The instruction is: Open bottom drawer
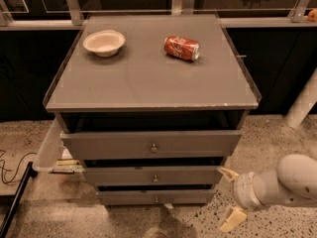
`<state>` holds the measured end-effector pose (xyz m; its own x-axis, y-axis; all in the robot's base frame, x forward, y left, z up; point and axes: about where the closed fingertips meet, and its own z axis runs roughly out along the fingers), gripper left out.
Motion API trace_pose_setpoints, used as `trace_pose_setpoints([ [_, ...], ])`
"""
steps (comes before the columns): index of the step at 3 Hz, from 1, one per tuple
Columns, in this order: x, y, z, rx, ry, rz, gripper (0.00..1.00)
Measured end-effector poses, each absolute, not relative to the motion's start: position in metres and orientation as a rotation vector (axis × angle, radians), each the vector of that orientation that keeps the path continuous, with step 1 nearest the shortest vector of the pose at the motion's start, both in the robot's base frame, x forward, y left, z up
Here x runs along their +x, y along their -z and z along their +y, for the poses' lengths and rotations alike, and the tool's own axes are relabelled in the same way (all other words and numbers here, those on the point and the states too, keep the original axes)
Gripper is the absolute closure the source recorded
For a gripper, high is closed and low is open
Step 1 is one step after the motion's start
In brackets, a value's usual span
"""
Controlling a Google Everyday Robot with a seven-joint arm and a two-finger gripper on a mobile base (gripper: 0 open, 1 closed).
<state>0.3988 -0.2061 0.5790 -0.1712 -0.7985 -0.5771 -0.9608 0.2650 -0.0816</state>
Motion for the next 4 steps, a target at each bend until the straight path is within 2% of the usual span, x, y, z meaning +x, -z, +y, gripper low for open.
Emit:
trace_pose_setpoints([
  [2, 0.409, -0.487, -0.196, -1.563, -0.447, 1.968, 0.0],
  [4, 0.419, -0.464, -0.195, -1.59, -0.503, 1.953, 0.0],
])
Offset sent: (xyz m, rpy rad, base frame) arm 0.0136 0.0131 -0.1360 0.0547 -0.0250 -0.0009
